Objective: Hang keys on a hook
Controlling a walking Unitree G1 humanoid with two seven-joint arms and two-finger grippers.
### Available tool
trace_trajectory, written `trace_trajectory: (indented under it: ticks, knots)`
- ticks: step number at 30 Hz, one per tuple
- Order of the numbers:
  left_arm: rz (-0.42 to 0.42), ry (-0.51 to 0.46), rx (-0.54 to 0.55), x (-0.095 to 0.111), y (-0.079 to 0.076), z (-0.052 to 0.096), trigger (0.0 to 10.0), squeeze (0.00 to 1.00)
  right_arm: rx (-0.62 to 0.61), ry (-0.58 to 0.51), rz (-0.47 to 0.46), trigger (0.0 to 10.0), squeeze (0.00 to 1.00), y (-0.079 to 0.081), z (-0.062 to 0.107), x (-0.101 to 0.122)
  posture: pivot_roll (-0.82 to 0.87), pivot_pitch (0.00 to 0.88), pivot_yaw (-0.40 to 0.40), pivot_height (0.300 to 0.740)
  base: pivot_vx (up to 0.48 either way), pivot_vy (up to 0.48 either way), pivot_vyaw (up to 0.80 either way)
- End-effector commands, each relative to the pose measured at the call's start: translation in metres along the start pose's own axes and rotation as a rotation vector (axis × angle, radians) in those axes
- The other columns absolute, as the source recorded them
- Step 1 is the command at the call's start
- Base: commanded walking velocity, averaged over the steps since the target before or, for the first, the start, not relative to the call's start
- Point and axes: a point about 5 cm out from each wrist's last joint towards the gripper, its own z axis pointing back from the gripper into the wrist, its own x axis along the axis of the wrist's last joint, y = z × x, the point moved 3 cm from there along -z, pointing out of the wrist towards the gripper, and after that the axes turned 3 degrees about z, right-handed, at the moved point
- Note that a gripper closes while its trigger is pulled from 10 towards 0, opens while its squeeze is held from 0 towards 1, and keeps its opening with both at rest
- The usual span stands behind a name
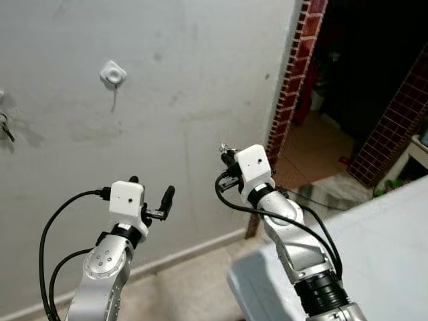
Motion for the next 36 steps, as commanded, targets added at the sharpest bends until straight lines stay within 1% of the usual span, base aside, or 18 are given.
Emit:
trace_trajectory:
  ticks: [1, 9, 27, 30, 36]
  knots:
    - [-0.002, 0.003, 0.012, 0.0006, 0.0041, 0.0002, 10.0, 0.00, 0.020, -0.025, 0.006, 10.0, 0.00, 0.0036, -0.0038, 0.0081, 0.11, 0.000, -0.015, 0.740, 0.262, 0.401, 0.00]
    - [-0.004, 0.003, 0.013, 0.0008, 0.0038, 0.0000, 10.0, 0.00, 0.019, -0.023, 0.006, 10.0, 0.00, 0.0033, -0.0040, 0.0078, 0.11, 0.000, -0.015, 0.740, 0.191, 0.394, 0.00]
    - [-0.021, -0.007, 0.037, 0.0025, 0.0054, -0.0008, 10.0, 0.00, 0.020, -0.029, 0.007, 10.0, 0.00, 0.0031, -0.0054, 0.0089, 0.11, 0.000, -0.015, 0.740, 0.000, 0.000, 0.00]
    - [-0.029, -0.009, 0.042, 0.0031, 0.0058, -0.0015, 10.0, 0.00, 0.034, -0.044, 0.036, 10.0, 0.00, 0.0037, -0.0068, 0.0121, 0.12, 0.000, -0.015, 0.740, 0.000, 0.000, 0.00]
    - [-0.030, -0.009, 0.037, 0.0032, 0.0044, -0.0018, 10.0, 0.00, 0.038, -0.049, 0.031, 10.0, 0.00, 0.0057, -0.0081, 0.0135, 0.12, 0.000, -0.015, 0.740, 0.000, 0.000, 0.80]
